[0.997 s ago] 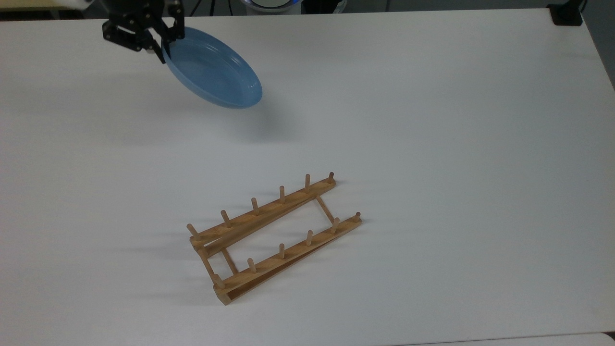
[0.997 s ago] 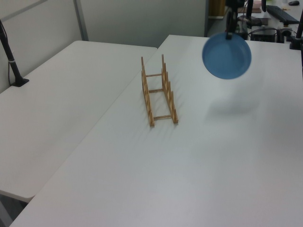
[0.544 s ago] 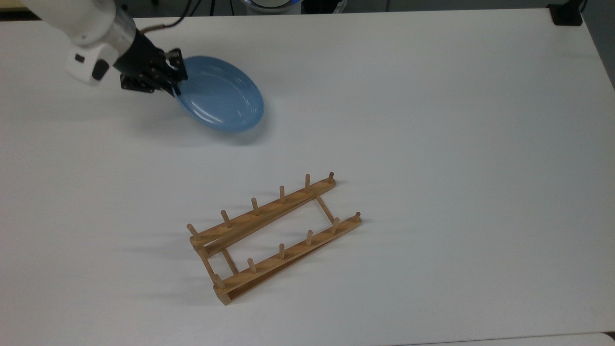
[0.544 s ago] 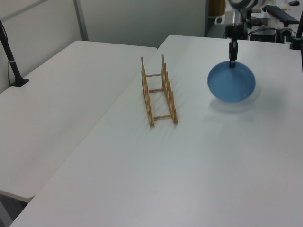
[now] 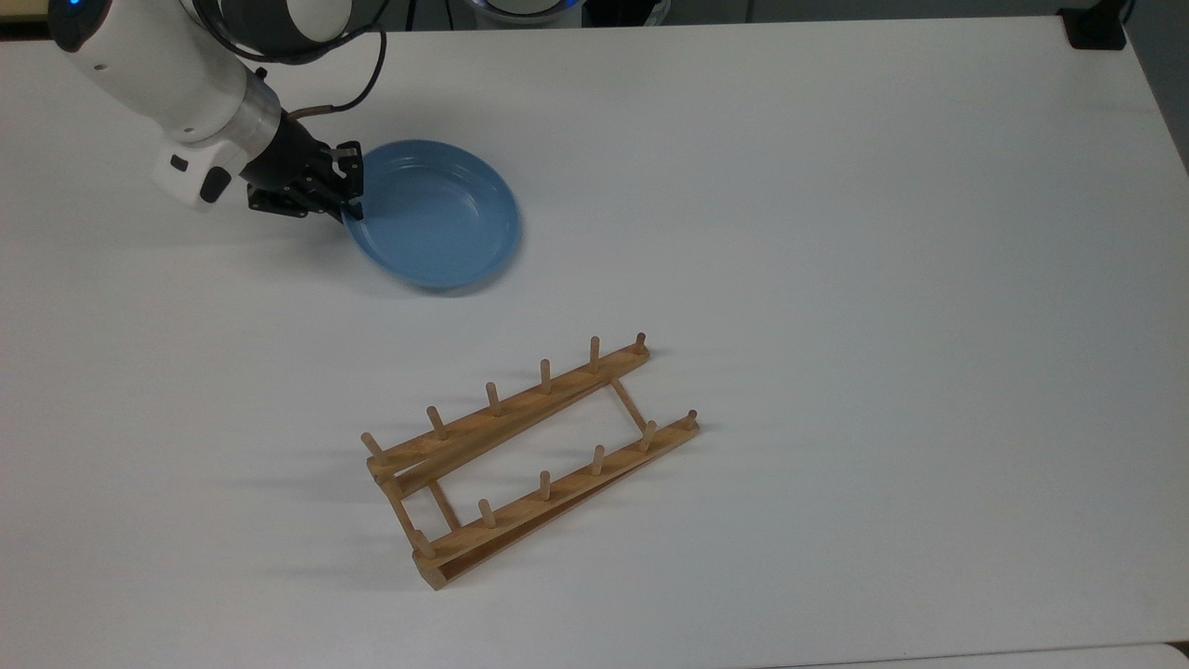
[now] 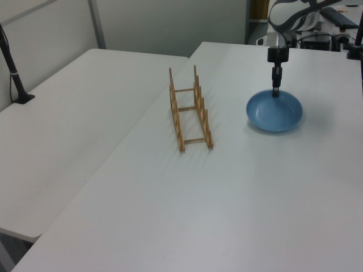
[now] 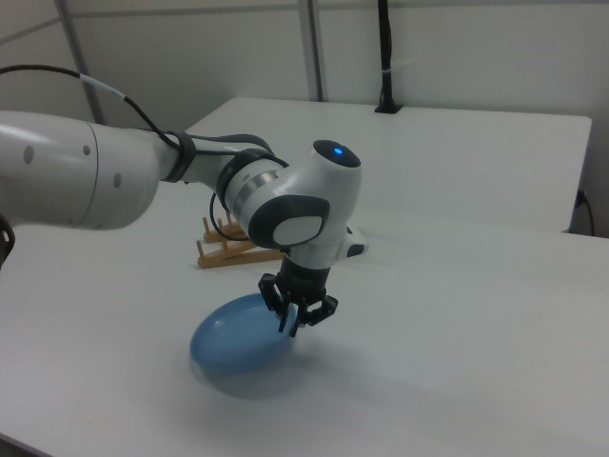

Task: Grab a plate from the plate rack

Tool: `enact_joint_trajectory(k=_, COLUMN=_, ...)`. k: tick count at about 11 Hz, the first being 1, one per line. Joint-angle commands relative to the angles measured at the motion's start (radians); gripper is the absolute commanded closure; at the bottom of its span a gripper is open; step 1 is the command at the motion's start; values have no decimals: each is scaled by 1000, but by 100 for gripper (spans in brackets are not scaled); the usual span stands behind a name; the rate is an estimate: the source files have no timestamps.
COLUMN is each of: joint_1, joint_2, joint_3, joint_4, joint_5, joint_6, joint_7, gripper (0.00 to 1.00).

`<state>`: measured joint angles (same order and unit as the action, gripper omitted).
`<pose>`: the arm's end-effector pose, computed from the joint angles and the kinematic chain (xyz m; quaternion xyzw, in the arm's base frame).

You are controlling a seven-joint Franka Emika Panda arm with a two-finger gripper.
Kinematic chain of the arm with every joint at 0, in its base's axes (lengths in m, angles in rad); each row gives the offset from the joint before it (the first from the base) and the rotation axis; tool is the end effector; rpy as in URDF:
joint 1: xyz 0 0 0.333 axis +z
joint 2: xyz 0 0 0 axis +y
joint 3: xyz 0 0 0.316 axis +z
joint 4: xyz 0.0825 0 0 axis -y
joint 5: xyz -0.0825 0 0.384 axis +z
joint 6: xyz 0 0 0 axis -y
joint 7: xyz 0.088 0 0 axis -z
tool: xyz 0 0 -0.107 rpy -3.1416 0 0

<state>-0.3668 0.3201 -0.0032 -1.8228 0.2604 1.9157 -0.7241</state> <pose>0.5737 -0.2028 0.3464 -0.9799 -0.1170 0.0357 0.1575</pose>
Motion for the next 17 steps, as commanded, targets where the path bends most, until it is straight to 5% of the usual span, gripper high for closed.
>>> enact_joint_trajectory(k=1, joint_1=-14, joint_2=-28, joint_3=0, joint_4=2, joint_5=8, joint_6=23, joint_7=-3, gripper=0)
enact_joint_trajectory(k=5, joint_1=-1, joint_2=-188, joint_3=12, joint_4=87, joint_5=14, joint_6=-71, joint_7=235, gripper=0)
enact_joint_trajectory(k=8, joint_1=90, joint_2=-252, joint_3=11, joint_4=249, joint_5=-27, joint_6=-288, joint_7=626, gripper=0)
enact_joint_trajectory(k=10, joint_1=173, joint_2=-295, joint_3=11, joint_4=258, joint_5=-104, joint_6=-370, joint_7=802, gripper=0)
enact_joint_trajectory(k=14, joint_1=259, joint_2=-374, joint_3=2, joint_4=240, joint_5=-124, joint_6=-452, joint_7=995, gripper=0)
enact_joint_trajectory(k=17, joint_1=287, joint_2=-380, joint_3=8, joint_4=228, joint_5=-217, joint_6=-312, joint_7=883, gripper=0)
